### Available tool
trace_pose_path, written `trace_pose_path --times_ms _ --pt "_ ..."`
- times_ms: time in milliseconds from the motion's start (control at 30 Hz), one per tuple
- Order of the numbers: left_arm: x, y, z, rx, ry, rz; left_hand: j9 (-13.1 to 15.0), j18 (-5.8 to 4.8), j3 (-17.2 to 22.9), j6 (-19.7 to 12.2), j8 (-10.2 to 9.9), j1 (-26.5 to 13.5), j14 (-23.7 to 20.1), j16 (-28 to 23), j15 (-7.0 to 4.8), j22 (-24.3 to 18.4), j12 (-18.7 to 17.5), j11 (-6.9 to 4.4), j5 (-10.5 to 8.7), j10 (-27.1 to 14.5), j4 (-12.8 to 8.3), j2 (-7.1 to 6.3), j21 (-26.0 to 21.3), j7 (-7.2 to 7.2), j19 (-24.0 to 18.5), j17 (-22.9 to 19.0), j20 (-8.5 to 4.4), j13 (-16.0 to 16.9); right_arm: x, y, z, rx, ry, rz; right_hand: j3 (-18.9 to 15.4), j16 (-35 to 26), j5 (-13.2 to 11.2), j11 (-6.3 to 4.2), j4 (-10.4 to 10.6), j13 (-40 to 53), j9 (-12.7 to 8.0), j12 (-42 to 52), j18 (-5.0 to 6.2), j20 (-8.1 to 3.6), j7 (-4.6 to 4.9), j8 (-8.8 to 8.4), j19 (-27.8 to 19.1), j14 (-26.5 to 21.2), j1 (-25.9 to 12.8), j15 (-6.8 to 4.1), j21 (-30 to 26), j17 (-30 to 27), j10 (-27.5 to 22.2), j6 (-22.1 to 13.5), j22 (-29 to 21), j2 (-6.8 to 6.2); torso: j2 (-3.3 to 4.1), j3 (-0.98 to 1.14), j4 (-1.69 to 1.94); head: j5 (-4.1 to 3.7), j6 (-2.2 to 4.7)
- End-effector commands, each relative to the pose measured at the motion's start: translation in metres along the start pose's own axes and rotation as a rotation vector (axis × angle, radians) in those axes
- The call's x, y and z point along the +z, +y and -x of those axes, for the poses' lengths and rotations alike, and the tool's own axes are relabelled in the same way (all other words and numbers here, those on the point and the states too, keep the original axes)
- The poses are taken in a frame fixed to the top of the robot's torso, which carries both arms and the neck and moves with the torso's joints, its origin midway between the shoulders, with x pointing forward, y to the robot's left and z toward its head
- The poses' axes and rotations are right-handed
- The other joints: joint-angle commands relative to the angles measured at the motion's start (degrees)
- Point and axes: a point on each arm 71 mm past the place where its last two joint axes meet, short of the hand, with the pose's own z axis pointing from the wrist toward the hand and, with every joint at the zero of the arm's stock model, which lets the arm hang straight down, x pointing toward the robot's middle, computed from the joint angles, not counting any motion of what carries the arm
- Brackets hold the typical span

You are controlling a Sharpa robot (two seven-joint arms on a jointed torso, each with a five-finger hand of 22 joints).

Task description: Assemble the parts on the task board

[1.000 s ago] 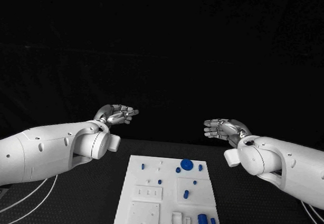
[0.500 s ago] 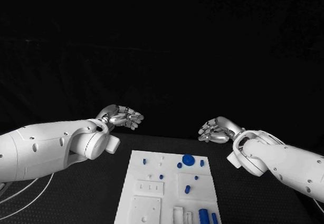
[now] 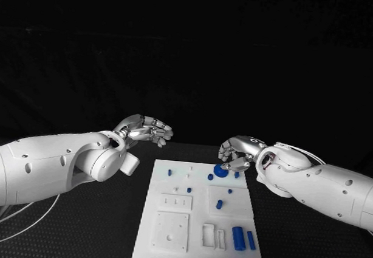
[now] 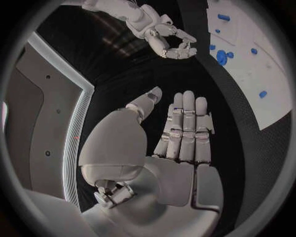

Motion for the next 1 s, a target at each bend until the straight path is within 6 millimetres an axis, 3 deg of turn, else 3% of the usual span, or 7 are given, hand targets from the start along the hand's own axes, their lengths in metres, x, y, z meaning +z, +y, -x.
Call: trace_pose_path --times_ms 33,133,233,300,400,500,1000 --pt "-0.002 -0.003 -0.006 0.008 0.046 -0.029 -0.1 -0.66 0.1 0.2 -0.4 -0.5 -0.3 -0.3 -0.07 1.4 -0.4 0.28 0.25 -0.1 -0.2 -0.06 0.2 0.14 -0.4 0.1 0.04 0.1 0.002 0.003 -0.004 -0.18 0.008 0.004 -0.3 3.3 -0.3 -0.48 0.3 -0.1 -0.1 -0.5 1.21 -1.21 0.15 -0.49 2.1 1.3 0.1 -0.15 2.1 1.9 0.1 0.1 1.6 -0.94 0.9 0.33 0.56 -0.04 -0.68" --pt "-0.002 -0.004 -0.008 0.006 0.051 -0.028 -0.1 -0.68 0.1 0.2 -0.5 -0.6 -0.4 -0.4 -0.06 1.4 -0.4 0.32 0.25 -0.1 -0.2 -0.06 0.2 0.16 -0.4 0.1 0.04 0.1 0.003 0.005 -0.009 -0.205 0.013 0.007 0.0 5.5 -0.6 -0.57 0.5 0.0 -0.1 -0.8 1.21 -1.65 0.05 -0.7 2.4 1.0 0.3 -0.23 3.5 3.1 0.4 0.3 1.9 -1.59 1.37 0.47 0.91 -0.37 -0.67" --pt "-0.001 -0.004 -0.01 0.005 0.057 -0.027 -0.1 -0.71 0.2 0.2 -0.5 -0.8 -0.4 -0.4 -0.05 1.4 -0.5 0.35 0.24 -0.2 -0.2 -0.04 0.3 0.18 -0.5 0.2 0.04 0.1 0.004 0.008 -0.014 -0.225 0.024 0.014 0.5 10.6 -1.0 -0.52 1.0 -0.1 -0.3 -1.2 1.21 -3.05 -0.06 -1.17 4.5 1.9 0.7 -0.2 7.2 5.4 0.0 0.2 2.0 -2.47 1.77 0.53 1.18 -0.52 -0.73" --pt "-0.001 -0.003 -0.008 0.006 0.054 -0.025 -0.1 -0.72 0.2 0.2 -0.6 -1.0 -0.4 -0.5 -0.04 1.4 -0.6 0.39 0.25 -0.2 -0.2 -0.02 0.3 0.22 -0.5 0.2 0.04 0.1 0.007 0.01 -0.016 -0.245 0.022 0.018 0.6 13.6 -0.9 -0.41 1.1 -0.2 -0.3 -1.3 1.21 -3.7 -0.08 -1.46 5.3 2.0 0.8 -0.11 9.5 6.6 -0.4 0.0 2.0 -2.65 2.11 0.56 1.41 -0.62 -0.95" --pt "-0.004 0.008 -0.01 0.015 0.062 0.001 -0.1 -0.73 0.3 0.2 -0.6 -1.1 -0.4 -0.5 -0.04 1.3 -0.6 0.42 0.25 -0.3 -0.3 -0.05 0.4 0.25 -0.6 0.3 0.04 0.1 0.008 0.008 -0.018 -0.268 0.012 0.011 1.0 16.8 -1.0 -0.3 1.2 -0.2 -0.3 -1.3 1.21 -4.32 -0.22 -1.7 5.5 1.6 1.0 0.0 12.0 7.4 -0.7 -0.1 1.9 -2.88 2.41 0.64 1.54 -0.8 -0.69" --pt "-0.004 0.008 -0.011 0.016 0.066 0.002 -0.1 -0.74 0.3 0.2 -0.7 -1.2 -0.5 -0.6 -0.02 1.3 -0.7 0.44 0.25 -0.3 -0.3 -0.07 0.4 0.28 -0.6 0.3 0.04 0.1 0.01 0.008 -0.018 -0.293 0.006 0.002 1.5 18.9 -1.2 -0.22 1.4 -0.3 -0.3 -1.3 1.21 -4.76 -0.15 -1.83 5.8 1.5 1.2 0.07 13.6 7.8 -1.0 -0.2 1.9 -3.03 2.74 0.72 1.91 -0.88 -0.57" --pt "-0.006 0.01 -0.019 0.007 0.09 0.008 -0.1 -0.77 0.5 0.1 -0.8 -1.5 -0.6 -0.7 0.03 1.3 -1.0 0.58 0.23 -0.5 -0.3 -0.05 0.5 0.32 -0.8 0.5 0.07 0.1 0.019 0.012 -0.026 -0.329 0.024 0.001 2.4 22.8 -1.8 0.06 1.6 -0.3 -0.3 -1.3 1.21 -5.22 -0.14 -2.21 6.3 1.0 1.7 0.34 16.4 7.8 -2.1 -0.7 1.8 -3.42 4.25 0.72 3.2 -1.7 -0.29"
